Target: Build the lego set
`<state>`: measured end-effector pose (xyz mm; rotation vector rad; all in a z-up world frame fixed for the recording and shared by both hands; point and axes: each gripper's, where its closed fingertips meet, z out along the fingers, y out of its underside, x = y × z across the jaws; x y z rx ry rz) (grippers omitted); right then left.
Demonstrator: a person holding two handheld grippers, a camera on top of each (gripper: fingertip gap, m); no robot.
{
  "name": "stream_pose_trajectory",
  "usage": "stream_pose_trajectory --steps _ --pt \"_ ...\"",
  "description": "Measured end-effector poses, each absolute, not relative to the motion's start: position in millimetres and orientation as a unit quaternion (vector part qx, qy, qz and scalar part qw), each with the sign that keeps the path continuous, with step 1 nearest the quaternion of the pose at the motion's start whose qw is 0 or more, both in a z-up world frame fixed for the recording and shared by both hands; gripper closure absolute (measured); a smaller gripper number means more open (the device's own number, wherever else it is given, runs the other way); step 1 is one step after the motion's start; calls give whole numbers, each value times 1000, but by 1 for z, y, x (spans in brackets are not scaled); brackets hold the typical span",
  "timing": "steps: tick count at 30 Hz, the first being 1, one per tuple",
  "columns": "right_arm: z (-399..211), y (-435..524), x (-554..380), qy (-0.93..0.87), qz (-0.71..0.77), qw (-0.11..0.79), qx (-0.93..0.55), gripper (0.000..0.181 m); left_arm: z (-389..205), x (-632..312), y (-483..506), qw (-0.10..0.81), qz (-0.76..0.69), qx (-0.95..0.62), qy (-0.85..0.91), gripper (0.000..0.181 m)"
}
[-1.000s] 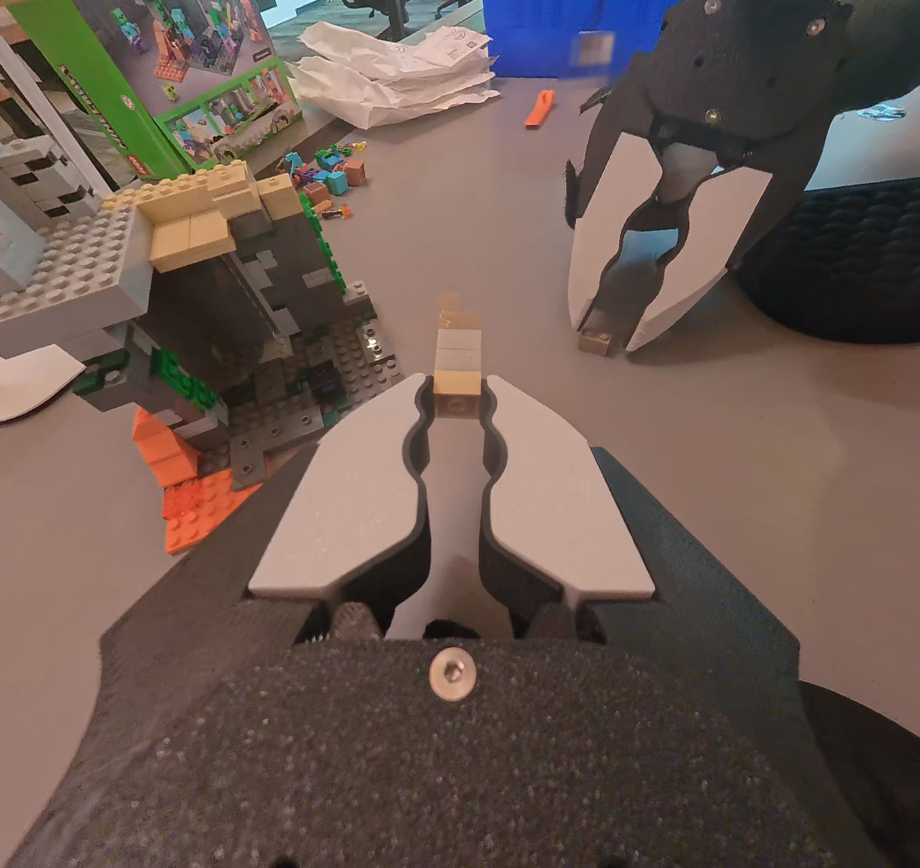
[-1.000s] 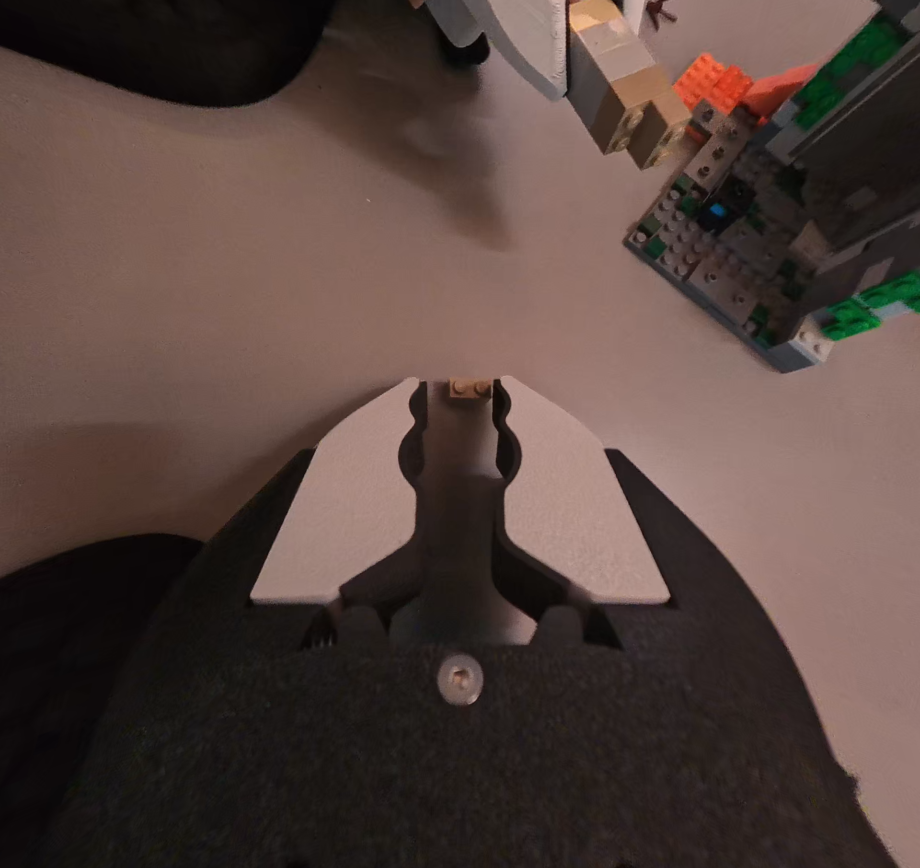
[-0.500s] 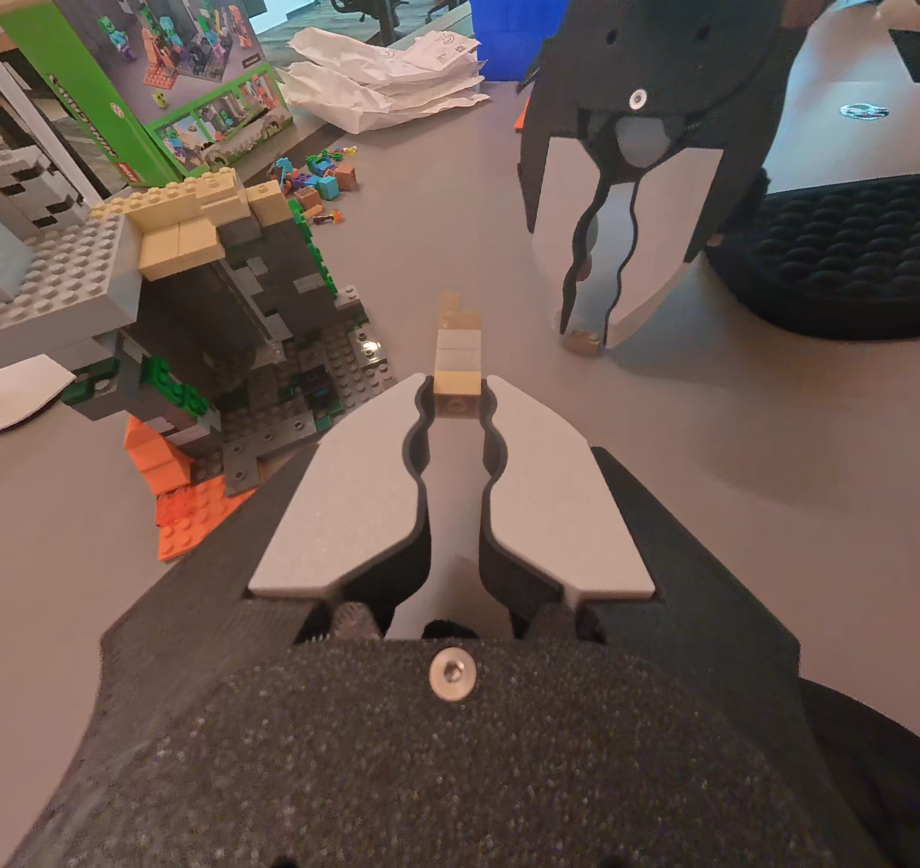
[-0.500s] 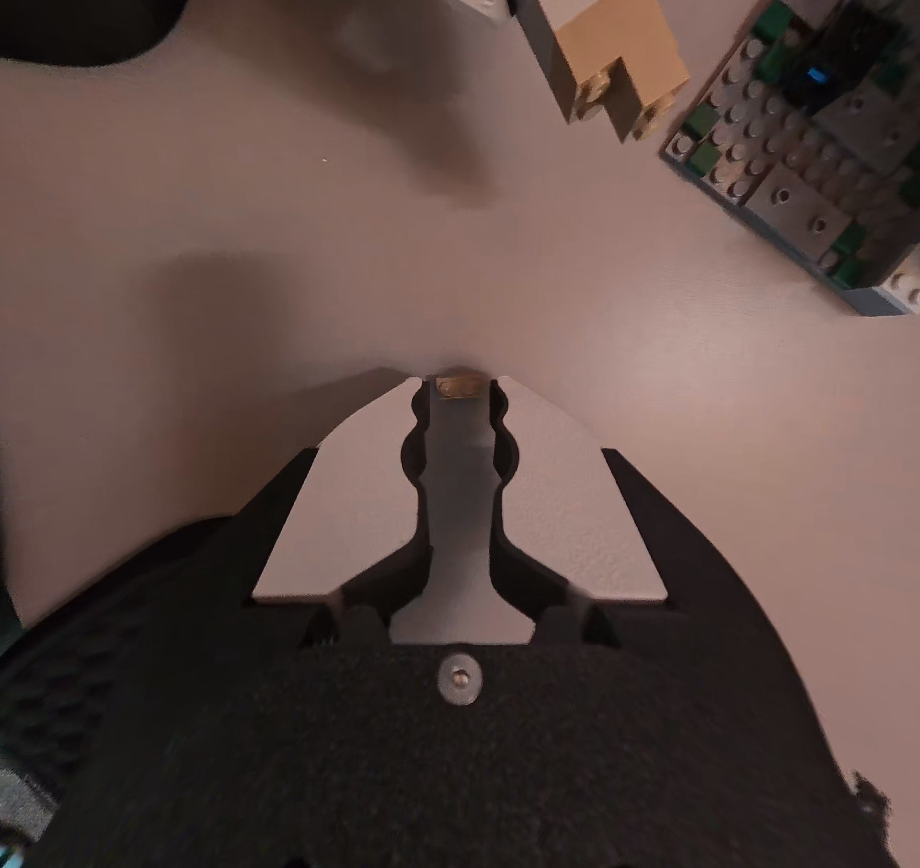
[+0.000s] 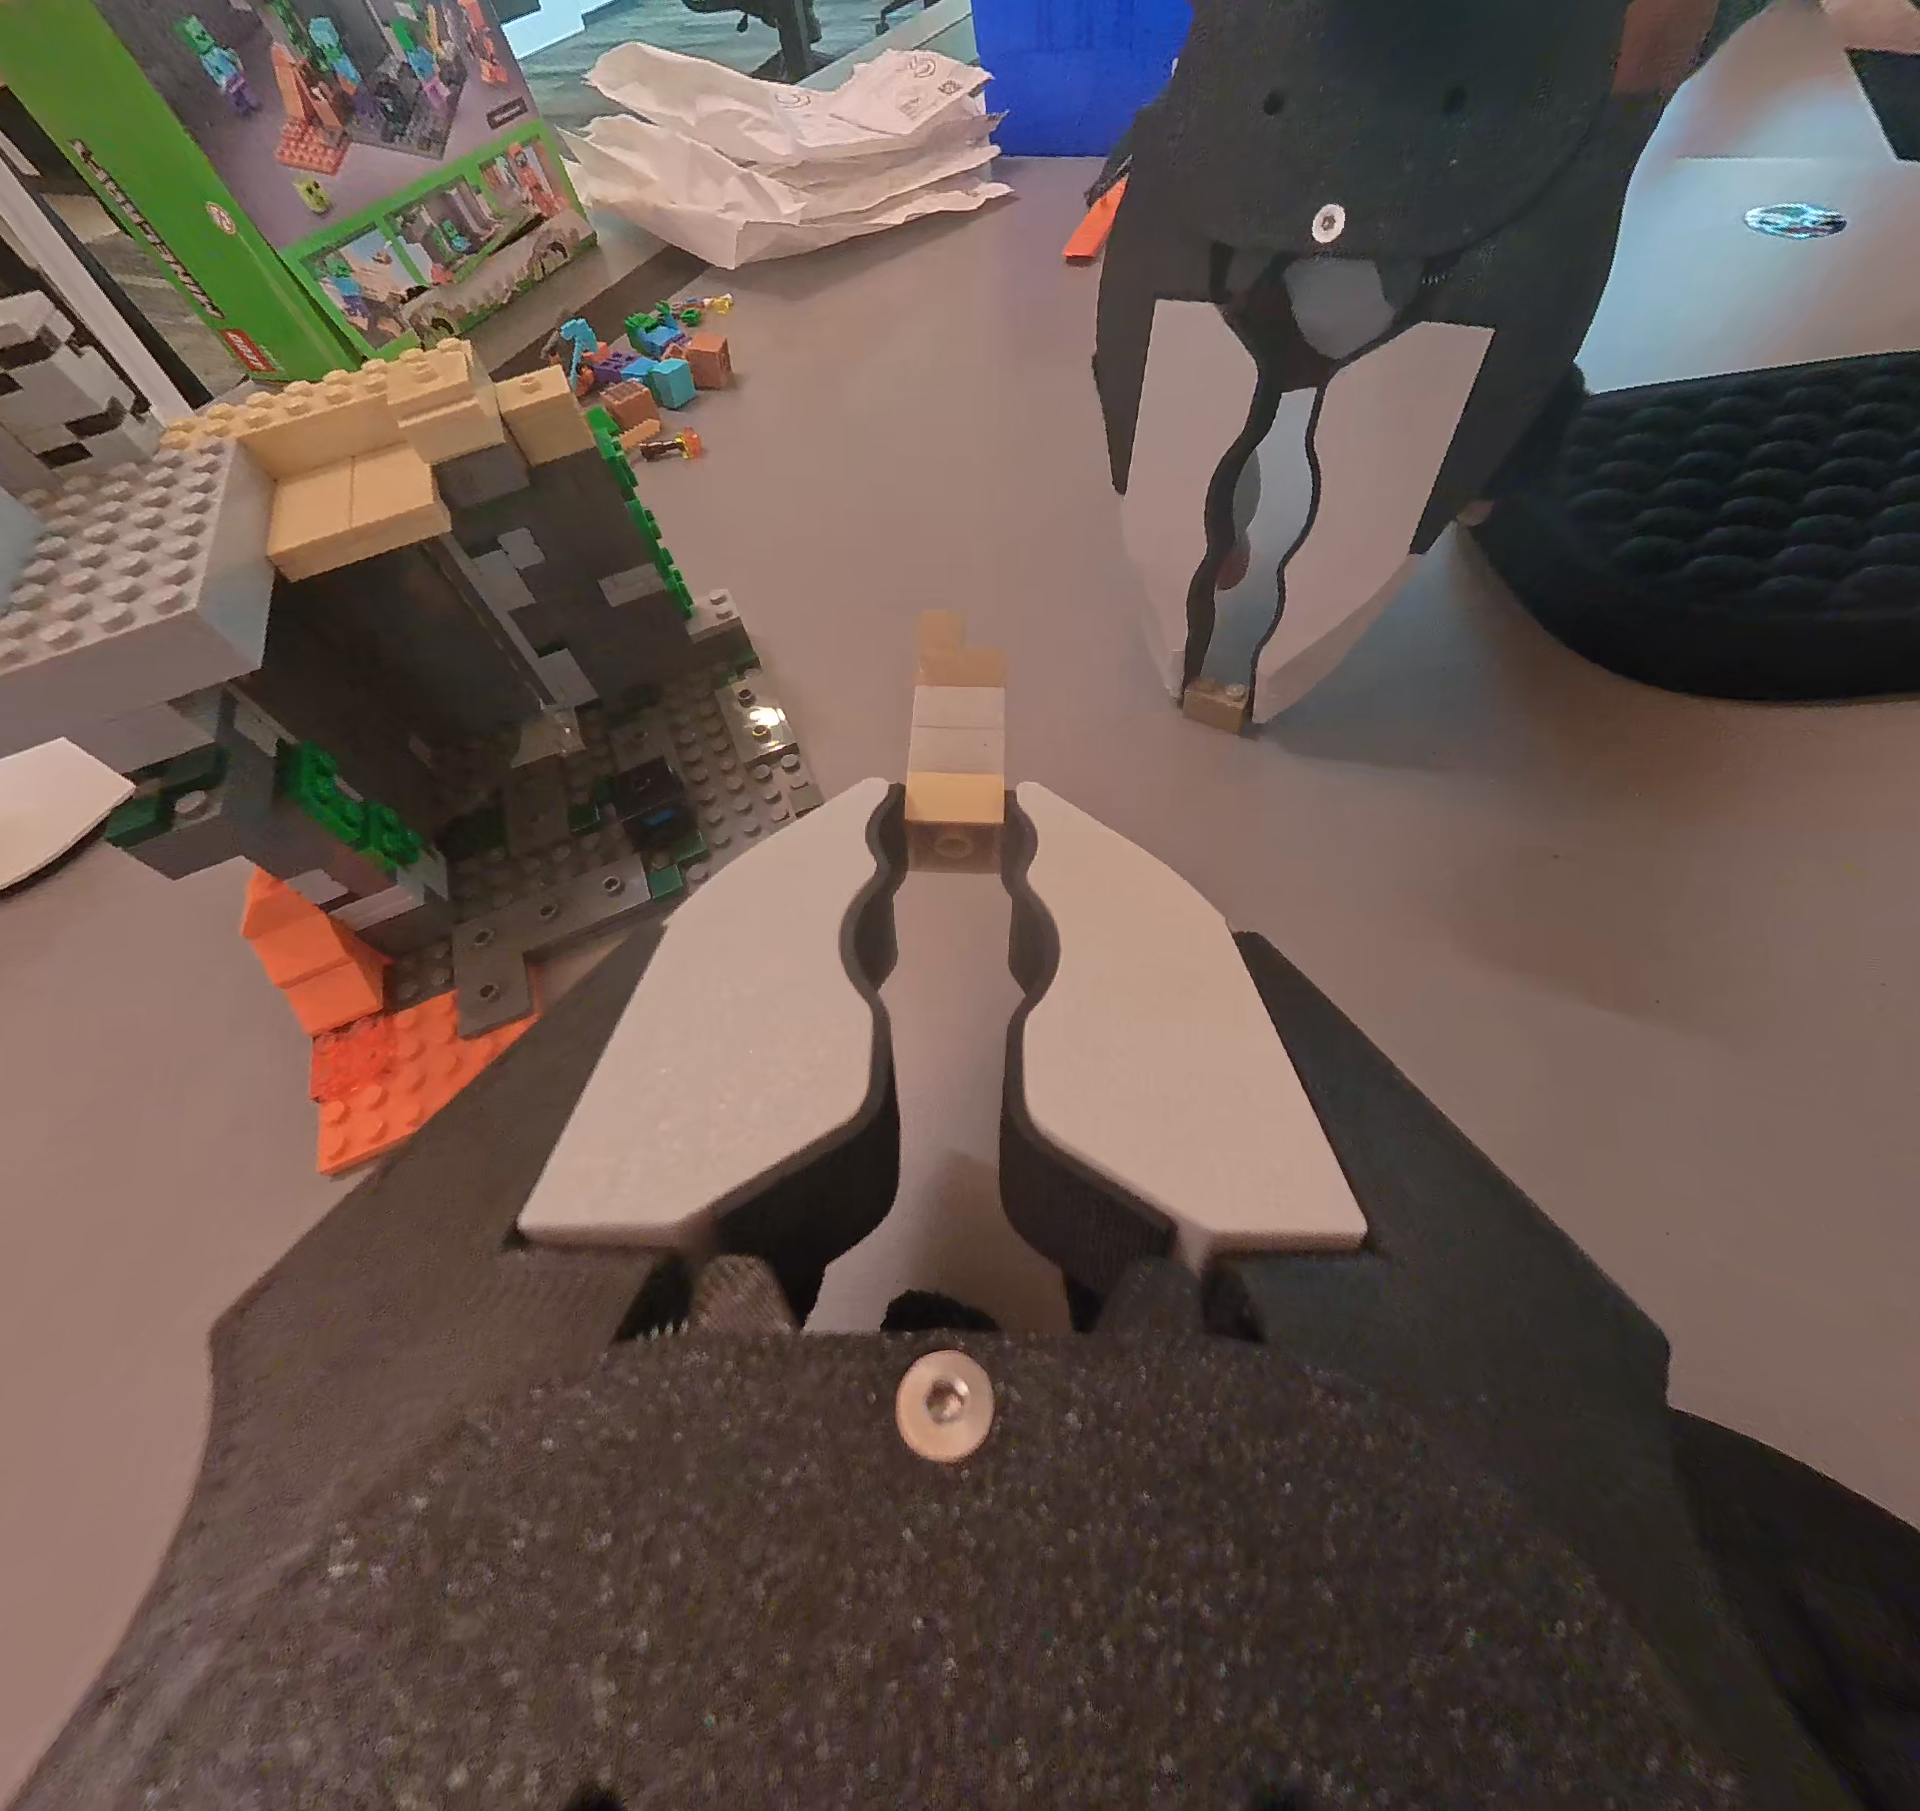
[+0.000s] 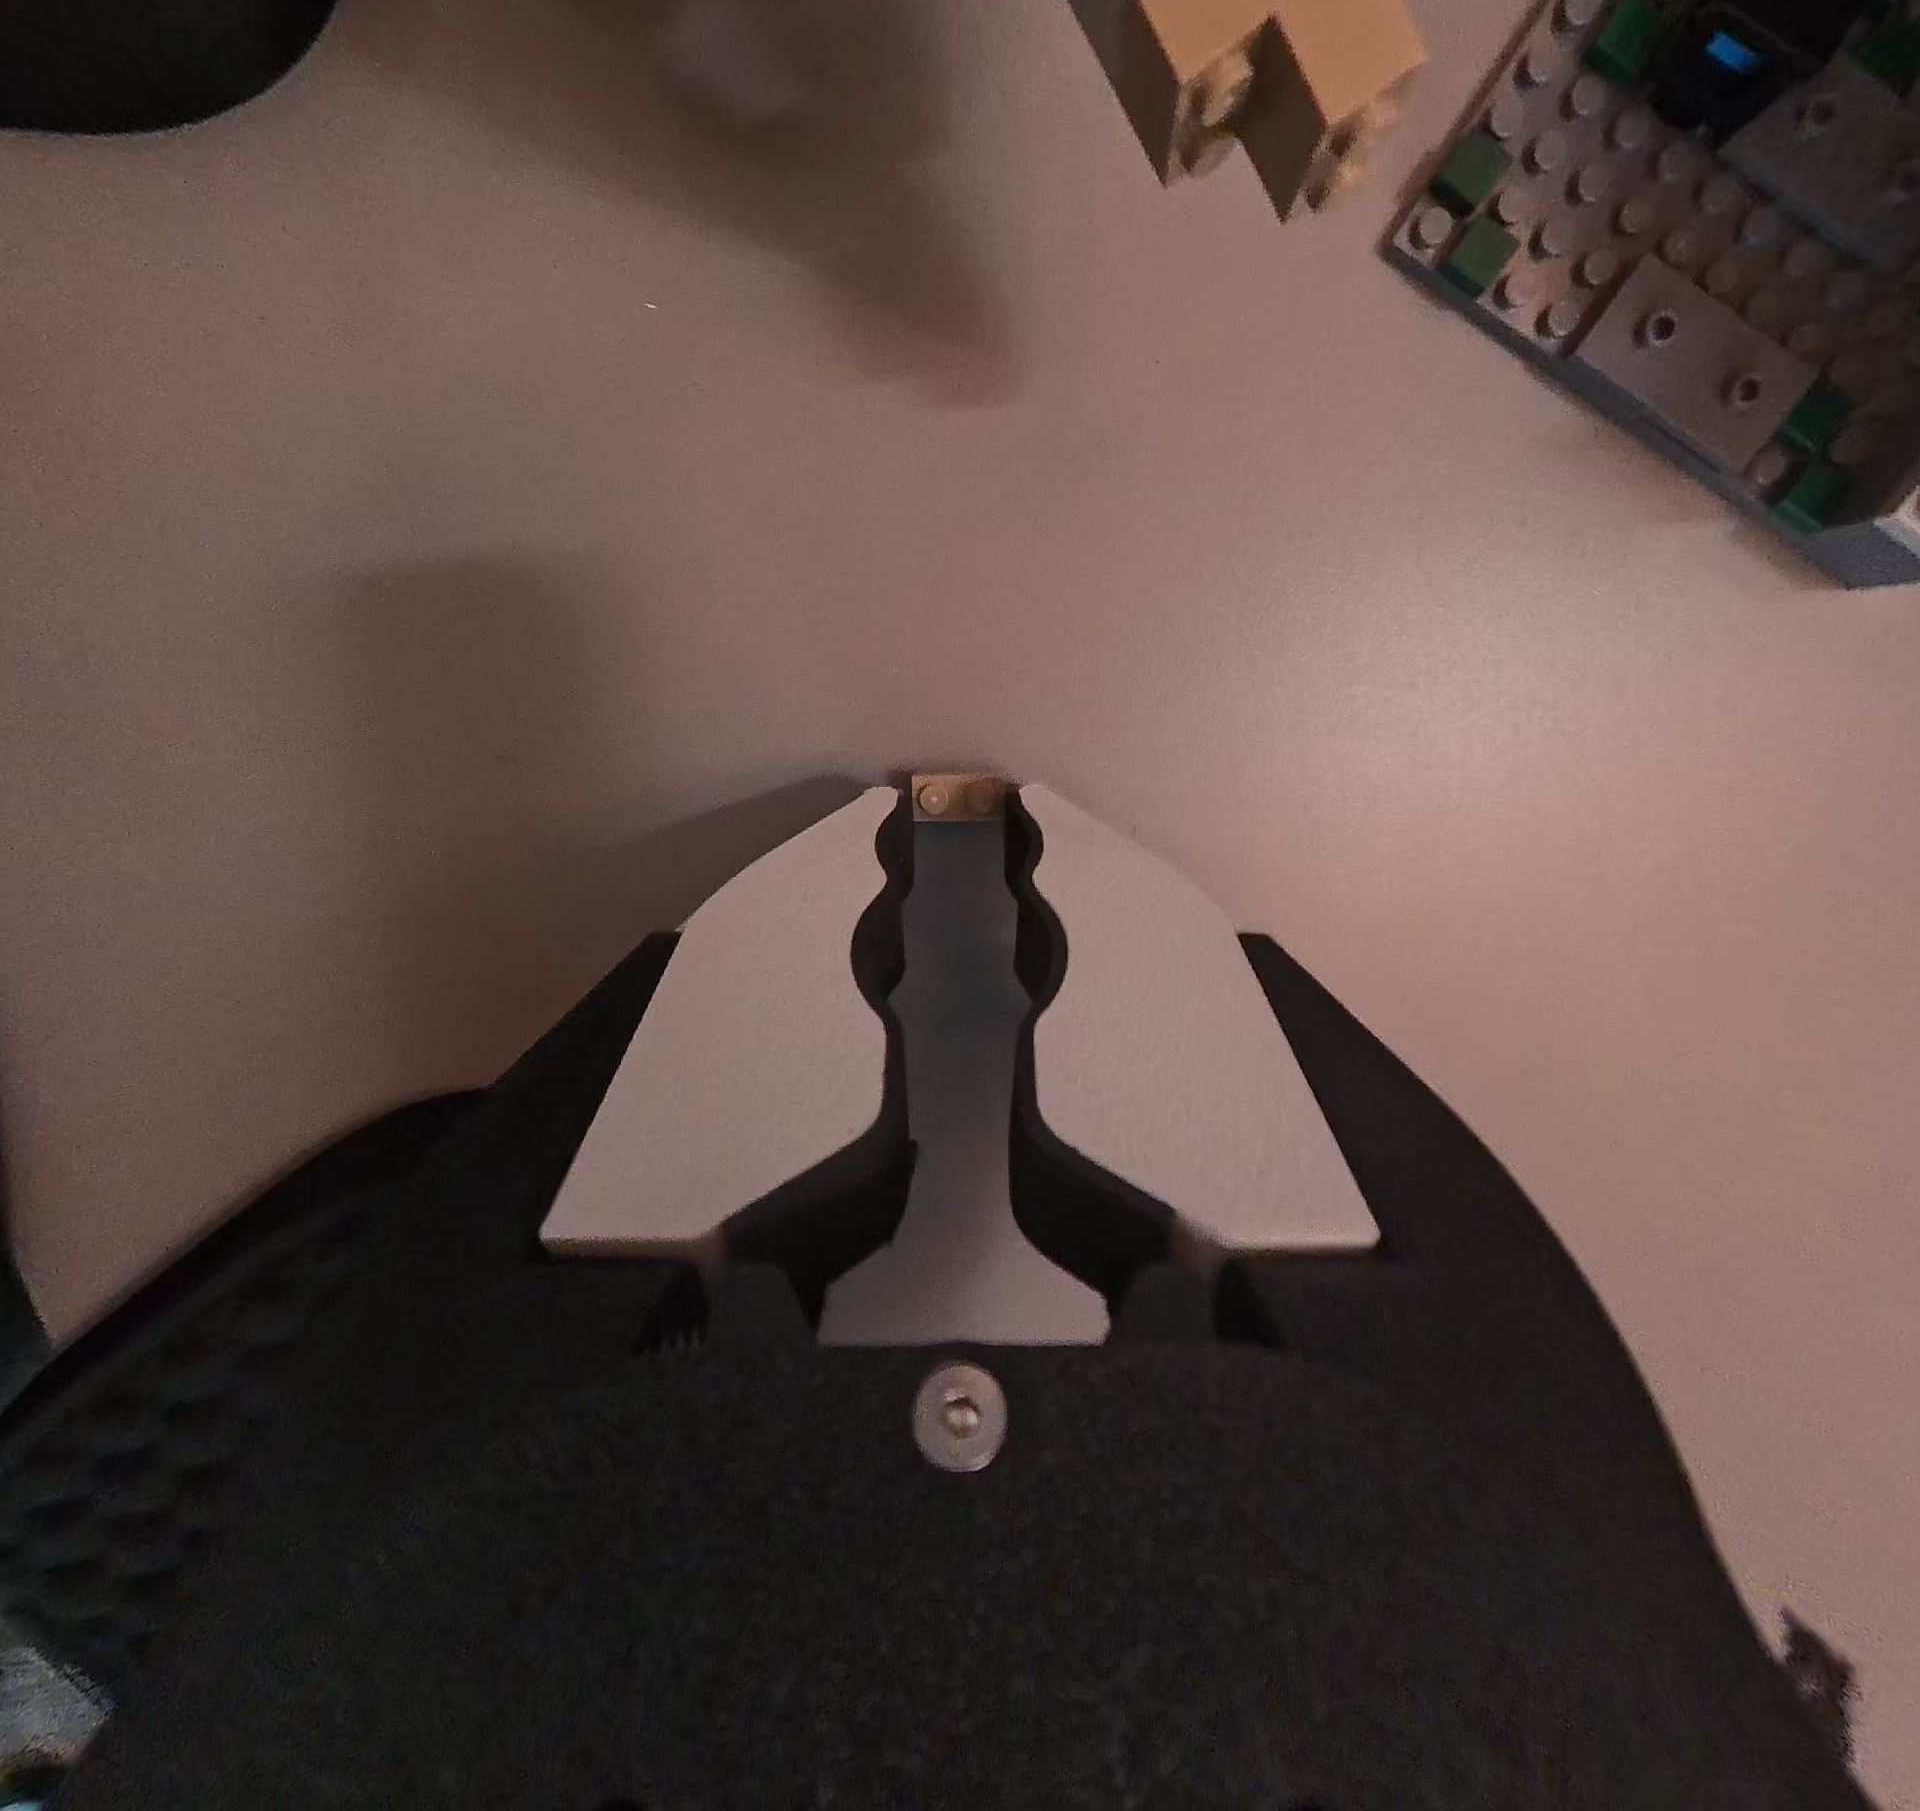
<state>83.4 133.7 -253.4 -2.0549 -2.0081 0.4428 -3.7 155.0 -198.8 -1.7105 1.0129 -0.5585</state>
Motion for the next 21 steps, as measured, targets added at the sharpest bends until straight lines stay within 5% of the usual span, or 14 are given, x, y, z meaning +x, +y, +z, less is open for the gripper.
stream_pose_trajectory --steps 1,8,14,21 --pt "-253 134 84 -678 150 115 -710 165 -199 -4 155 513 -232 -711 421 164" --pt "-244 117 92 -622 182 76 -758 161 -200 -3 154 510 -232 -712 424 164" --pt "-231 128 88 -794 117 170 -573 163 -200 -2 154 510 -231 -711 425 164" --pt "-241 123 84 -856 90 159 -483 165 -200 -2 154 509 -233 -711 426 164"
